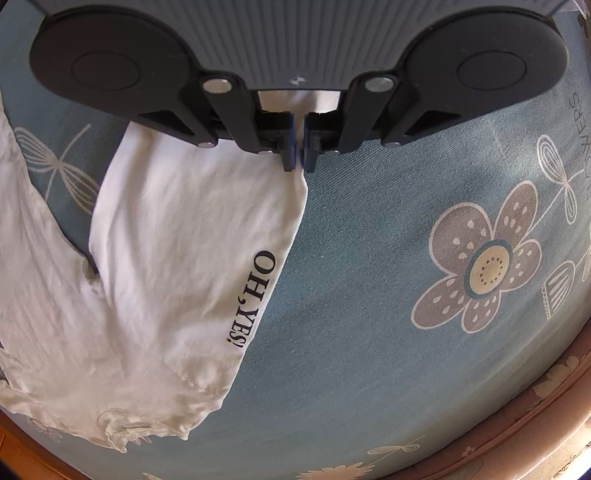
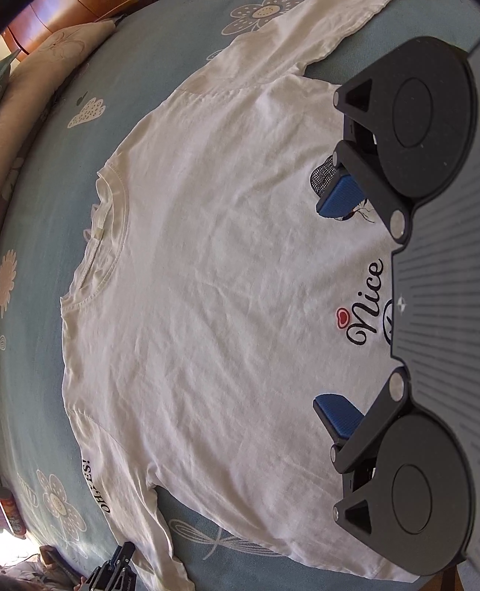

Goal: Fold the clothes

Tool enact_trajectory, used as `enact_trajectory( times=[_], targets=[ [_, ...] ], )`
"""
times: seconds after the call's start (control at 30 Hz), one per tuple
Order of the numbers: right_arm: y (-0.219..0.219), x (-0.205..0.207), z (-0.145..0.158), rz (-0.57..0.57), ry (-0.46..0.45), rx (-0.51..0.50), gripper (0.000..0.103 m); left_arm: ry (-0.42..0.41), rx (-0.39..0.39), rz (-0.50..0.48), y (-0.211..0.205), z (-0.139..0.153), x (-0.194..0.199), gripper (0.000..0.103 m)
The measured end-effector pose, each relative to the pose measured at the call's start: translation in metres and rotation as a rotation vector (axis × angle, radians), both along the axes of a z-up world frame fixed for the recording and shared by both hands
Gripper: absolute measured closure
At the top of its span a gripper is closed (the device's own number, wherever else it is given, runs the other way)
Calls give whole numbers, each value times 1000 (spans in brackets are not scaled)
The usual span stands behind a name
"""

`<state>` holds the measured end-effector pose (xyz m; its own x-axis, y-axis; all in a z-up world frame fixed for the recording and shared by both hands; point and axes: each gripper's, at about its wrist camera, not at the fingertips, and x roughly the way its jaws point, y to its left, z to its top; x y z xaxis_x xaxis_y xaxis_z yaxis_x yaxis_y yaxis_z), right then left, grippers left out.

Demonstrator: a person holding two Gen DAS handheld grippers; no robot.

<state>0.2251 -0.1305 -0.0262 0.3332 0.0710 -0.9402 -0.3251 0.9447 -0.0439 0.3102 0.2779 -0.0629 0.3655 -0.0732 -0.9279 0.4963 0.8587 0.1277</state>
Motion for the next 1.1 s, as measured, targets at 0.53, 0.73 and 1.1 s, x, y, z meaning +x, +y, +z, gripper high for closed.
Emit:
enact_trajectory(
  times=[0.53, 0.73, 1.1],
  targets=[
    [13, 0, 0, 70, -11, 15, 0, -44, -70, 200, -29, 19, -48, 88],
    [10, 3, -2, 100, -16, 33, 0, -58, -94, 354, -17, -6, -50, 87],
    [-12, 5, -1, 127, -33, 108, 0, -106, 2, 763, 28, 21, -93, 69]
  ],
)
